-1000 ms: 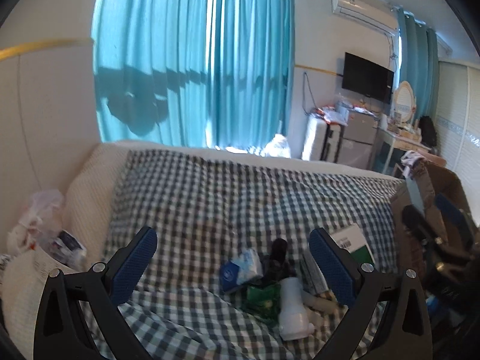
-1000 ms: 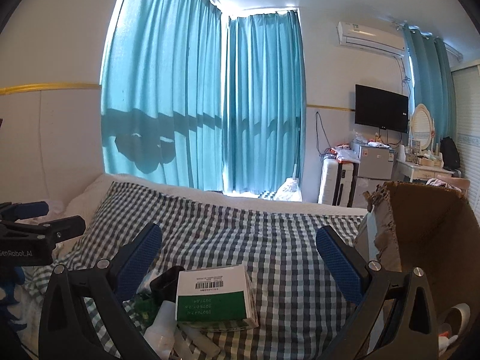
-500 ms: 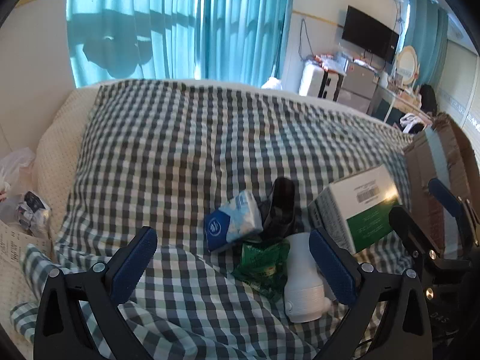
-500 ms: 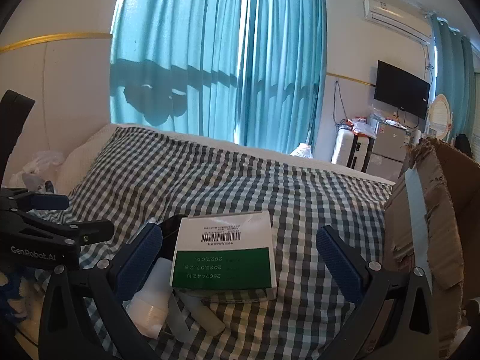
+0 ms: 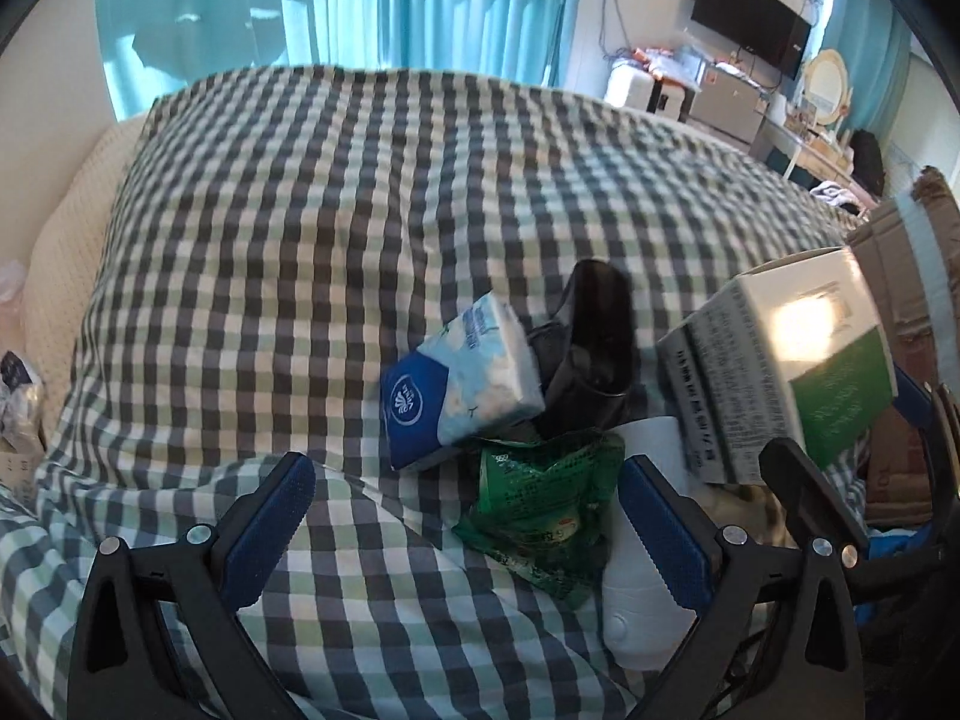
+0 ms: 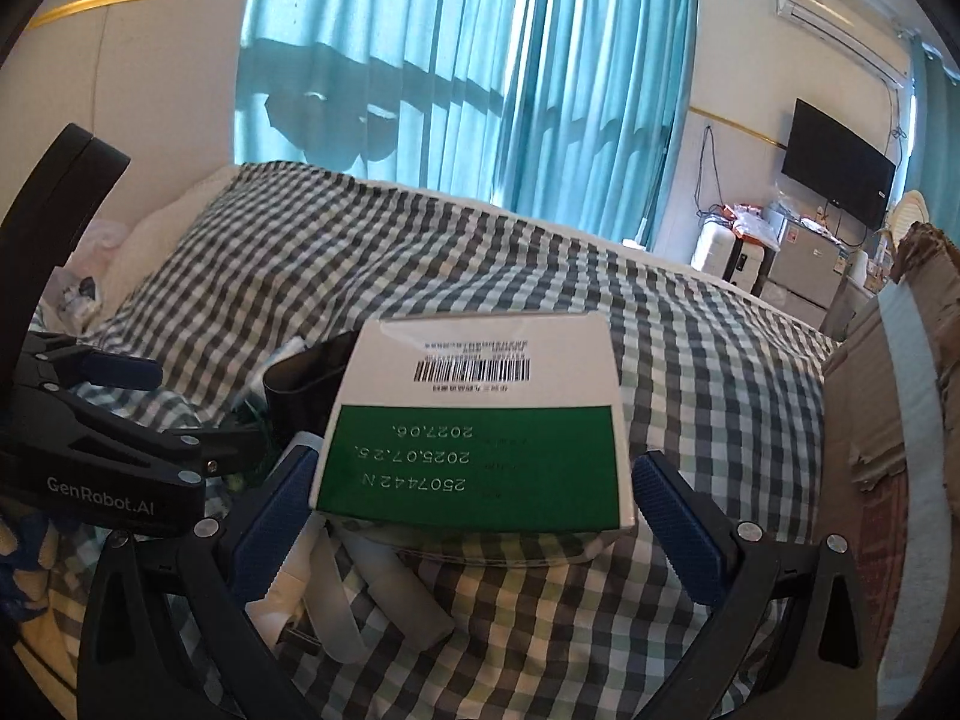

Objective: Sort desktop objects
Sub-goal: 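Grasp the green-white medicine box with the right tool while the left tool grasps the green sachet, then lift the medicine box and green sachet and carry them over the cardboard box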

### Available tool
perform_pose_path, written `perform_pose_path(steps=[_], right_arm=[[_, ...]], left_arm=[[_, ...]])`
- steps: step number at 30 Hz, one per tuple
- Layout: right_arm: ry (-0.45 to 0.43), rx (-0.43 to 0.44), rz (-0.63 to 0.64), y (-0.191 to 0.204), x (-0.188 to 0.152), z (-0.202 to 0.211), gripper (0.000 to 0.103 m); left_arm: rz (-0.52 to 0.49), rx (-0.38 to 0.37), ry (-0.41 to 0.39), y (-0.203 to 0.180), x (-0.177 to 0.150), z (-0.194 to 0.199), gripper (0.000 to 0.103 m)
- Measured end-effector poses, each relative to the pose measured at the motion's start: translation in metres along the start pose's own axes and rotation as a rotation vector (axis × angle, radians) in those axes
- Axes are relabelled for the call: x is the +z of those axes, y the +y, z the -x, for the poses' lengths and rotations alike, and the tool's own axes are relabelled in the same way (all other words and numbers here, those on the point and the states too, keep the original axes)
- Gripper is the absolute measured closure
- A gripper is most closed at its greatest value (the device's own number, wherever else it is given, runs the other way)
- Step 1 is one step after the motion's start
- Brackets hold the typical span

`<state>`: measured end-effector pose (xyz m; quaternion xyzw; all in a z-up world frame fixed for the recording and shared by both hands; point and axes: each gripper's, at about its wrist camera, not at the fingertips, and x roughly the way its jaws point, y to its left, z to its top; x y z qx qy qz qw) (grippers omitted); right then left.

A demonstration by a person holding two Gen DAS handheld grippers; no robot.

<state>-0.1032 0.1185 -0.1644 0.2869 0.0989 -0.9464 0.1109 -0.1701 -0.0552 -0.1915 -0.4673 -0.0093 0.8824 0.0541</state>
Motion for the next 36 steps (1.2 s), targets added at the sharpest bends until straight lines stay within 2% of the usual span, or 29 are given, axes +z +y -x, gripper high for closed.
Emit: perform_pose_path(steps=[4, 7, 10, 12, 13, 16, 25, 29, 36], right_arm=[[0.018, 0.001, -0.01, -0.001, -0.005, -0.01, 0.0], [0.019, 0.006, -0.026, -0.003, -0.007, -0.014, 0.0], [0.026, 0.027, -0.047, -0.005, -0.008, -0.017, 0.0], [0.028, 0.048, -0.063, -0.007, -0.008, -0.016, 0.004], [0.029, 0.052, -0.075, -0.009, -0.008, -0.015, 0.005], [0.042, 0.092, -0.12, -0.015, -0.008, -0.014, 0.006], [-0.015, 0.097, -0.129, -0.02, -0.002, 0.008, 0.007], [-0.045, 0.091, -0.132, -0.021, 0.005, 0.021, 0.007], [-0.109, 0.069, -0.139, -0.029, 0.018, 0.052, 0.007]], left_arm=[[0.013, -0.007, 0.028, 0.001, 0.0, -0.01, 0.001], [0.012, -0.01, 0.052, 0.0, -0.002, -0.016, 0.012], [-0.021, -0.007, 0.079, -0.006, -0.007, -0.023, 0.037], [-0.052, -0.006, 0.095, -0.012, -0.011, -0.027, 0.056], [-0.056, -0.027, 0.099, -0.013, -0.012, -0.027, 0.06], [-0.064, -0.027, 0.091, -0.014, -0.014, -0.024, 0.062], [-0.086, -0.027, 0.062, -0.022, -0.018, 0.0, 0.063], [-0.095, -0.029, 0.024, -0.019, -0.012, 0.014, 0.063], [-0.11, -0.012, -0.09, -0.019, -0.006, 0.057, 0.063]])
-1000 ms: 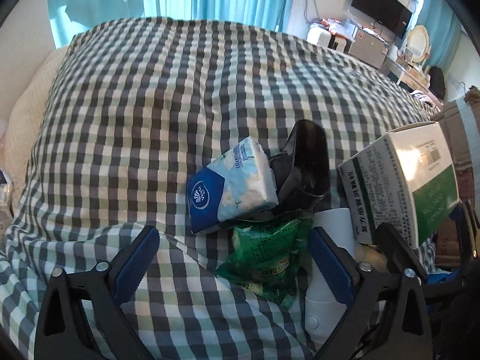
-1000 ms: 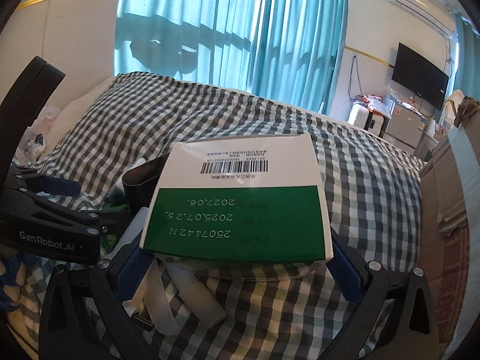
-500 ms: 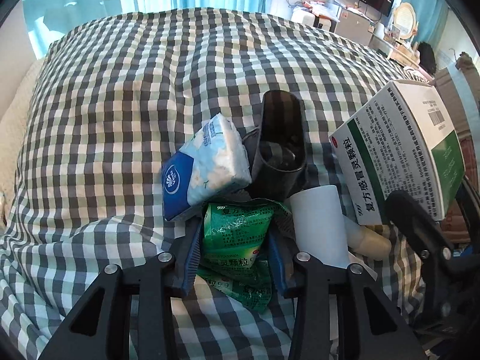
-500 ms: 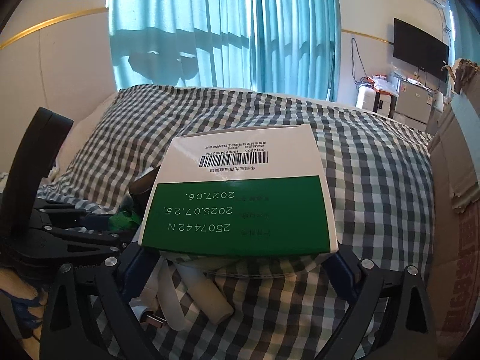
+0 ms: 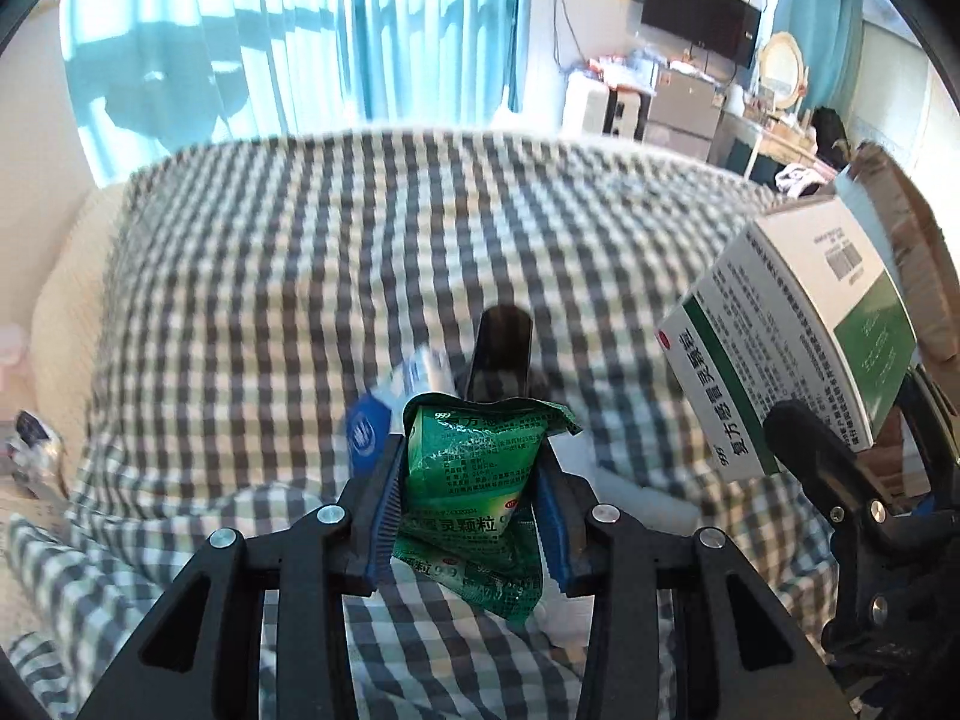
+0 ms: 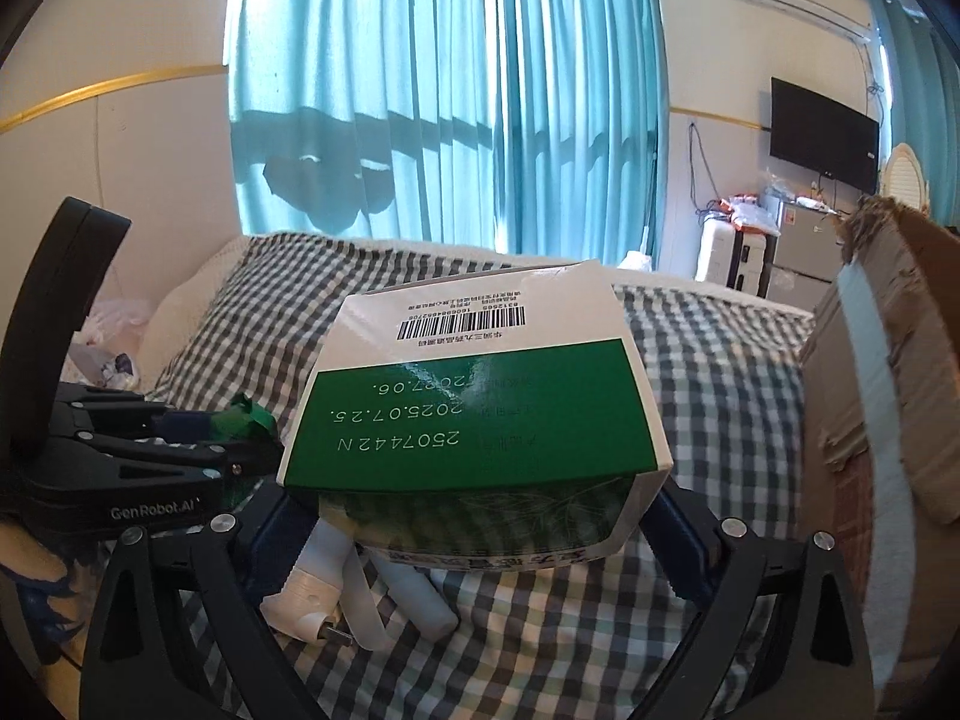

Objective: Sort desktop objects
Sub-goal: 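Lift the medicine box and green sachet and carry them over the cardboard box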

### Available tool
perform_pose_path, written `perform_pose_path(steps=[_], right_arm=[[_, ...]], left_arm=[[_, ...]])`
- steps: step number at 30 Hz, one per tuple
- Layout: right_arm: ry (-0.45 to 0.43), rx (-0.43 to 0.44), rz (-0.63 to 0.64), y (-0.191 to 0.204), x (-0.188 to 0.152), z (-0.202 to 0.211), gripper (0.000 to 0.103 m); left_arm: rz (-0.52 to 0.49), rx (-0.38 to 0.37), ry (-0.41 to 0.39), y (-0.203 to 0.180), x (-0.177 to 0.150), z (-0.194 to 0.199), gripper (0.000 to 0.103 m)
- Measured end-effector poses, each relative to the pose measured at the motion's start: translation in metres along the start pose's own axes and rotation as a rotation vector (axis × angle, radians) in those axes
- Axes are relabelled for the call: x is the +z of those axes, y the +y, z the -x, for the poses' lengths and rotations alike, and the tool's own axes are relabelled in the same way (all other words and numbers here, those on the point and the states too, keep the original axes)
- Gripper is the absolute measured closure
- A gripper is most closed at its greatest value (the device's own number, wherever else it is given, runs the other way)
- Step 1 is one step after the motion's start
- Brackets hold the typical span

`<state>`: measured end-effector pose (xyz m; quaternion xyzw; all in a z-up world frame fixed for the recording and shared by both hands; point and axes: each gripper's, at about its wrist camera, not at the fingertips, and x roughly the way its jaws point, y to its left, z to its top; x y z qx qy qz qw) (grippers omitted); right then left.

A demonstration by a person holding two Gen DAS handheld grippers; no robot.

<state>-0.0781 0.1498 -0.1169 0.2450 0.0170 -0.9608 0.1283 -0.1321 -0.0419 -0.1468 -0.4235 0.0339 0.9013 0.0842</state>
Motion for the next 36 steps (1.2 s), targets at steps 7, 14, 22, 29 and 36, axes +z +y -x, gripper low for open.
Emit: perform_pose_path(steps=[7, 14, 22, 29, 36], right_arm=[[-0.082, 0.003, -0.03, -0.008, 0.018, 0.034, 0.007], [-0.167, -0.012, -0.022, -0.012, 0.035, 0.077, 0.007], [-0.258, -0.063, -0.024, -0.02, 0.049, 0.125, 0.007], [-0.317, -0.094, -0.032, -0.03, 0.053, 0.159, 0.007], [-0.372, -0.118, -0.037, -0.039, 0.055, 0.191, 0.007]], left_arm=[[-0.017, -0.002, -0.152, -0.019, 0.021, 0.046, 0.063], [-0.02, -0.03, -0.301, -0.043, 0.04, 0.091, 0.063], [-0.032, -0.084, -0.42, -0.069, 0.051, 0.134, 0.063], [-0.032, -0.113, -0.468, -0.083, 0.049, 0.157, 0.063], [-0.03, -0.113, -0.522, -0.091, 0.043, 0.178, 0.063]])
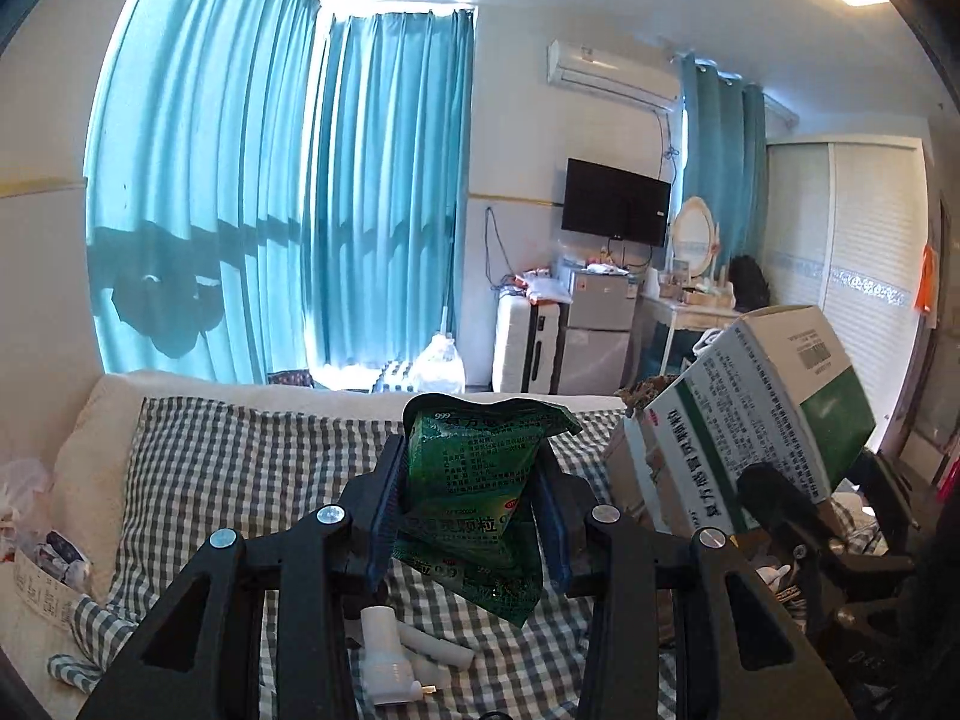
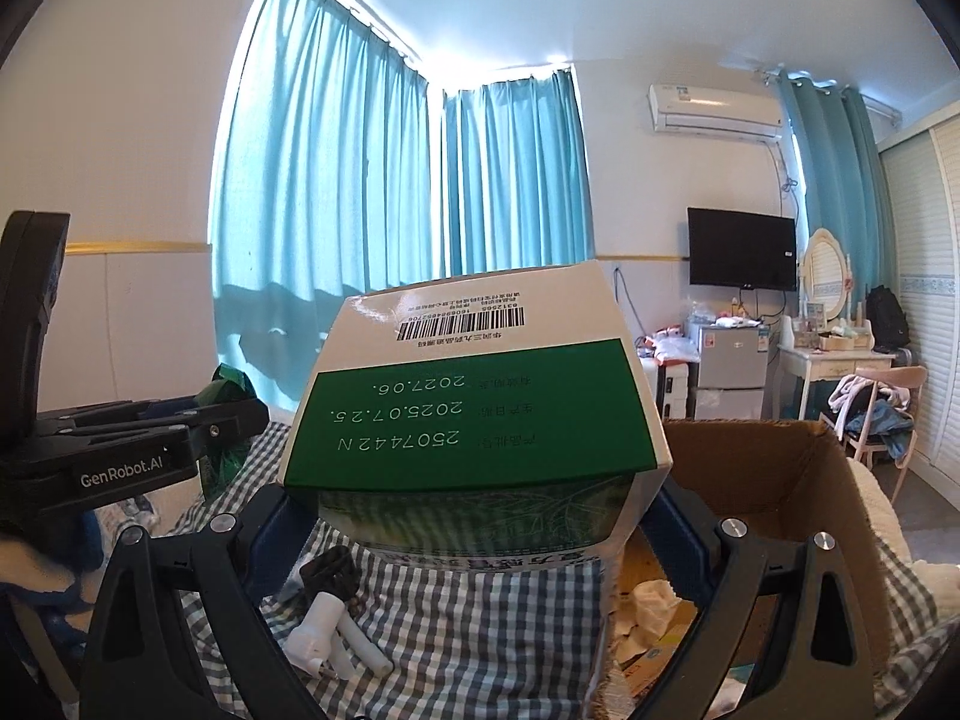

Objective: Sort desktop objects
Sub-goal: 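Lift the medicine box and green sachet and carry them over the cardboard box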

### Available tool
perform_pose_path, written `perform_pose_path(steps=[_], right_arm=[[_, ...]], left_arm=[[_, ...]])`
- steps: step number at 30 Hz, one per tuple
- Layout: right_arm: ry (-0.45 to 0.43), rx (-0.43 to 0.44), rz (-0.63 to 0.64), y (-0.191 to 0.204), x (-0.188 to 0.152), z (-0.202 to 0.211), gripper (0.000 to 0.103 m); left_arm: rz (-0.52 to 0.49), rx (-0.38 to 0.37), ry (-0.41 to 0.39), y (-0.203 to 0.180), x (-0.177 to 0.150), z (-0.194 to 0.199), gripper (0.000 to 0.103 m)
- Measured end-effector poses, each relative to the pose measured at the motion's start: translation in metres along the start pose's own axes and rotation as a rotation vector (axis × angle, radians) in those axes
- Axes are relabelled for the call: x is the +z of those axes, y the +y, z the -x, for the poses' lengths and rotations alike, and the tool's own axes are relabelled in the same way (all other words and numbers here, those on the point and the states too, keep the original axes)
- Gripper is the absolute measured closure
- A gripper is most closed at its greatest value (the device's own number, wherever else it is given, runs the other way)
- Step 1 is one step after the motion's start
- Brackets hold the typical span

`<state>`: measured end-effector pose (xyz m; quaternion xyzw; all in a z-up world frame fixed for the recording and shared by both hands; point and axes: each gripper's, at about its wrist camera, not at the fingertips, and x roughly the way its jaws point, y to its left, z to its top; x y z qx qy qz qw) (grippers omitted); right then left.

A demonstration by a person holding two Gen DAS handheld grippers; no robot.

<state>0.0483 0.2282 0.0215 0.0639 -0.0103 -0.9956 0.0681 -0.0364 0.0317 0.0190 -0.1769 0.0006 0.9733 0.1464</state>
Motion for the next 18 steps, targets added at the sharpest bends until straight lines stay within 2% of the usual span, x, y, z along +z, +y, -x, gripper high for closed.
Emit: perform_pose_path(steps=[10, 15, 18], right_arm=[[-0.094, -0.062, 0.012, -0.019, 0.018, 0.042, 0.007], [-0.127, -0.111, 0.016, -0.033, 0.024, 0.061, 0.006], [-0.139, -0.136, 0.016, -0.04, 0.025, 0.071, 0.006]], left_arm=[[0.003, -0.017, -0.104, -0.016, 0.01, 0.025, 0.063], [0.007, -0.046, -0.104, -0.031, 0.011, 0.025, 0.062], [0.013, -0.096, -0.092, -0.042, 0.009, 0.022, 0.062]])
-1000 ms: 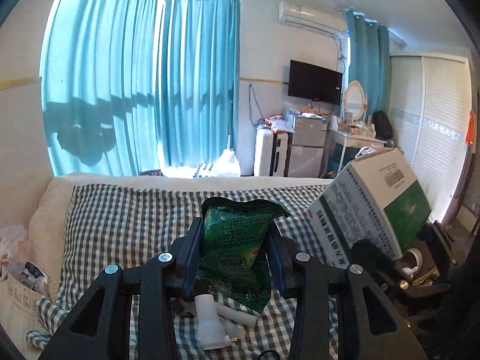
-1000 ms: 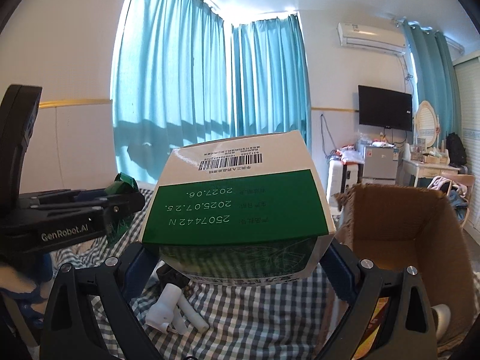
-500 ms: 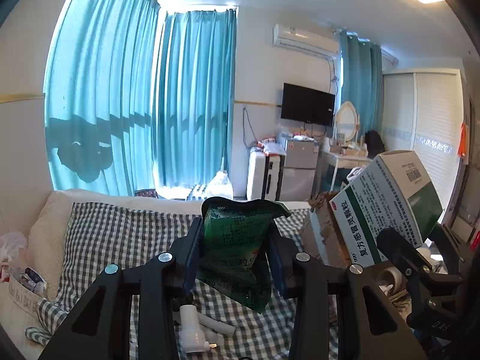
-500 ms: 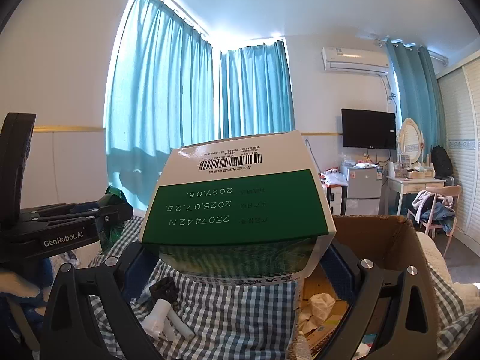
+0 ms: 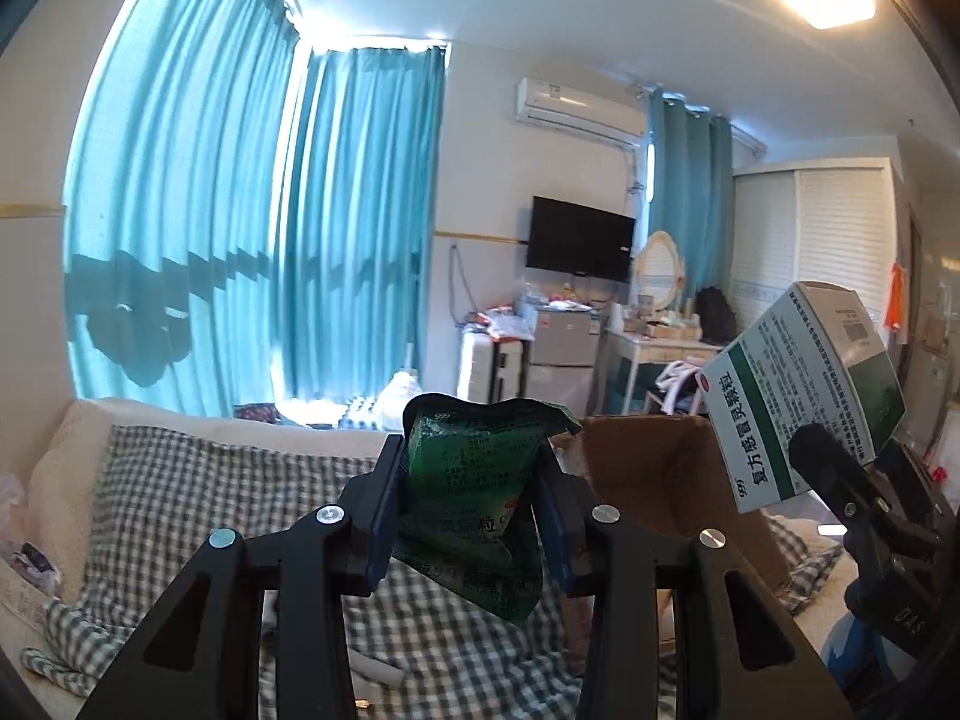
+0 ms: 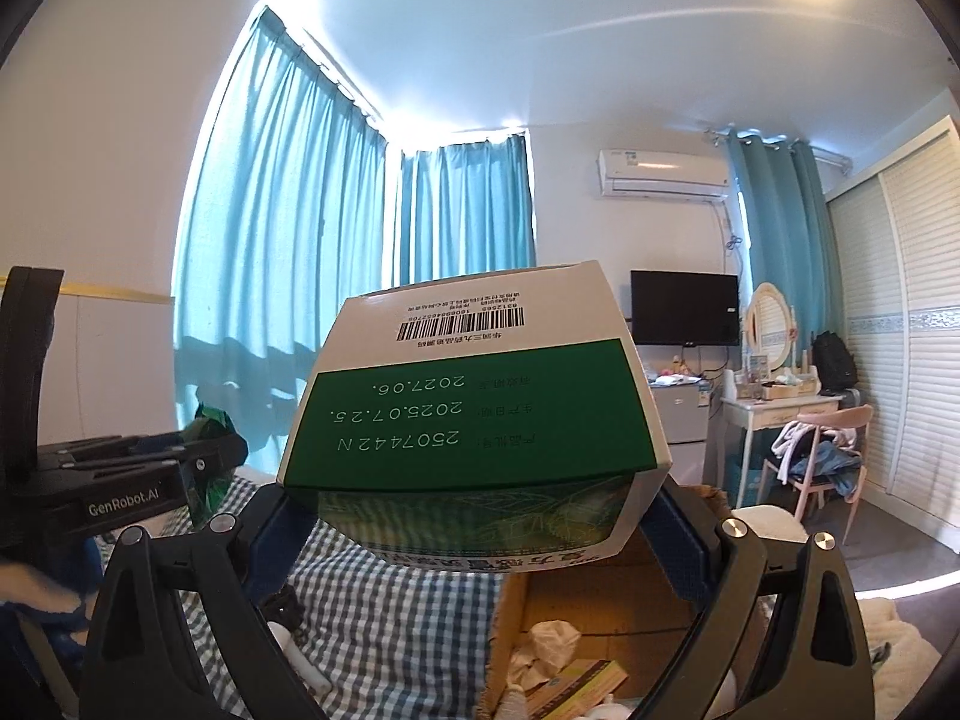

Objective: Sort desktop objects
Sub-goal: 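Lift the medicine box and green sachet and carry them over the cardboard box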

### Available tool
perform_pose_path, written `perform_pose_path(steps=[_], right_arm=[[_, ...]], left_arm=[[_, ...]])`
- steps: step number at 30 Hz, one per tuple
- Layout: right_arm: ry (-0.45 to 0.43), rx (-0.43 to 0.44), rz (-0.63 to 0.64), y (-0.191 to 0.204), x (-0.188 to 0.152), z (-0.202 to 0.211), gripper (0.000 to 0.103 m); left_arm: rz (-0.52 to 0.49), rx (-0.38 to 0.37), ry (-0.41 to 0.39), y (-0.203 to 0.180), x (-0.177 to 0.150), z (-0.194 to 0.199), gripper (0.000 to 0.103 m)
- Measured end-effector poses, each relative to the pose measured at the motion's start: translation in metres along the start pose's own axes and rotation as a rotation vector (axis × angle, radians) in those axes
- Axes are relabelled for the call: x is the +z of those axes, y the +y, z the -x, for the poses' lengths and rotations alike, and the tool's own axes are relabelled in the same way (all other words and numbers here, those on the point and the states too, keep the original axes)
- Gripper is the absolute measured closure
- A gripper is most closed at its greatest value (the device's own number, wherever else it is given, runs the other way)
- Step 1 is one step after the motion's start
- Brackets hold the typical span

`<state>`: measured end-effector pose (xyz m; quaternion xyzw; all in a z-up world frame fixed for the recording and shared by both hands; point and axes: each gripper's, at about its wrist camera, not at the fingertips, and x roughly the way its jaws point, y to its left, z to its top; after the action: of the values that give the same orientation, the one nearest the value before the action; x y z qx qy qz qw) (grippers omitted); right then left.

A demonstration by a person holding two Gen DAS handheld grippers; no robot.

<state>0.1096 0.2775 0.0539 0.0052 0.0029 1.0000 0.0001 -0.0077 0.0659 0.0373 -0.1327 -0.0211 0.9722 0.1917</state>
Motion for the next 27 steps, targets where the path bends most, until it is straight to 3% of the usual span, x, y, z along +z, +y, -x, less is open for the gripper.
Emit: perform_pose_path(steps=[10, 18, 27], right_arm=[[-0.042, -0.115, 0.01, -0.04, 0.007, 0.028, 0.006], [-0.038, -0.191, 0.026, -0.065, 0.008, 0.034, 0.006], [-0.009, -0.19, 0.02, -0.078, 0.003, 0.026, 0.006]], left_arm=[[-0.032, -0.13, 0.003, -0.05, 0.002, -0.003, 0.062], [-0.071, -0.191, 0.005, -0.085, 0.01, -0.011, 0.063], [-0.142, -0.244, 0.008, -0.128, 0.011, -0.03, 0.063]])
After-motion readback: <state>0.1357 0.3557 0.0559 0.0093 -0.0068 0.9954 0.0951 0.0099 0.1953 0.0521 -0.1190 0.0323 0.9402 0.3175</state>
